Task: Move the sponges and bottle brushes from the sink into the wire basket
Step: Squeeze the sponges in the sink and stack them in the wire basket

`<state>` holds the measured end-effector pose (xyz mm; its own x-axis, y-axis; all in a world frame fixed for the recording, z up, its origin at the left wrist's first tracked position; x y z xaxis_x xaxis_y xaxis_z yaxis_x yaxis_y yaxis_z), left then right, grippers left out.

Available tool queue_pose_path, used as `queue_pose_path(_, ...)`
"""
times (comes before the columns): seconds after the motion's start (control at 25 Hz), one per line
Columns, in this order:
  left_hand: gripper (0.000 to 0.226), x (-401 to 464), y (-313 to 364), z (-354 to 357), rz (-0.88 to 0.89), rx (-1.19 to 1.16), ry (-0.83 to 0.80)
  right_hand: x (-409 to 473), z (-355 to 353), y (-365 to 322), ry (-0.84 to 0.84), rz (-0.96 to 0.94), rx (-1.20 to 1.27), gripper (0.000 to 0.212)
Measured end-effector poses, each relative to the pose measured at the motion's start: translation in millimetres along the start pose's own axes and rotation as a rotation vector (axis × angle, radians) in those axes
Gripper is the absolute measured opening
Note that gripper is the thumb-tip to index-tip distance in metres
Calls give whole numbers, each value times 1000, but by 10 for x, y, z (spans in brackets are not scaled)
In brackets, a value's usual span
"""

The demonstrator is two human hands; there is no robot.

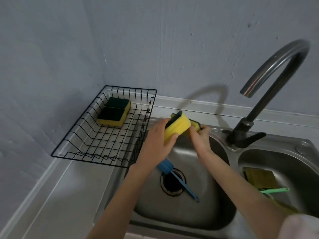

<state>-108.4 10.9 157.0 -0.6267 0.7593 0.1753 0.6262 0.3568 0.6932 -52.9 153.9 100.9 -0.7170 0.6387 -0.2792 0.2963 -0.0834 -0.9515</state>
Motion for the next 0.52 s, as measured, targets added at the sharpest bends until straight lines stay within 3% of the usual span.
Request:
queue_pose_path(0.24, 41, -153, -178, -517, -32, -15, 157, 45, 454, -412, -126, -105, -33, 30)
queue_pose_path(0.52, 40, -494, -700, -1376, -179, 148, 383, 82, 1315, -789, -268, -368, -324, 36)
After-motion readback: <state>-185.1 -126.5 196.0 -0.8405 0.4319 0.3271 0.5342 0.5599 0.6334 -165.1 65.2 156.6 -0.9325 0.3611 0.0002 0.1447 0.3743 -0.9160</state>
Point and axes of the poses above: each hand's wrist, its own x-axis towards the middle knuckle, its own z-axis out of the palm, y = z × x, the point moved 7 cm from there along x, towards the middle knuckle, and after that the axes turned 10 degrees about -y, right-handed, at the moved point
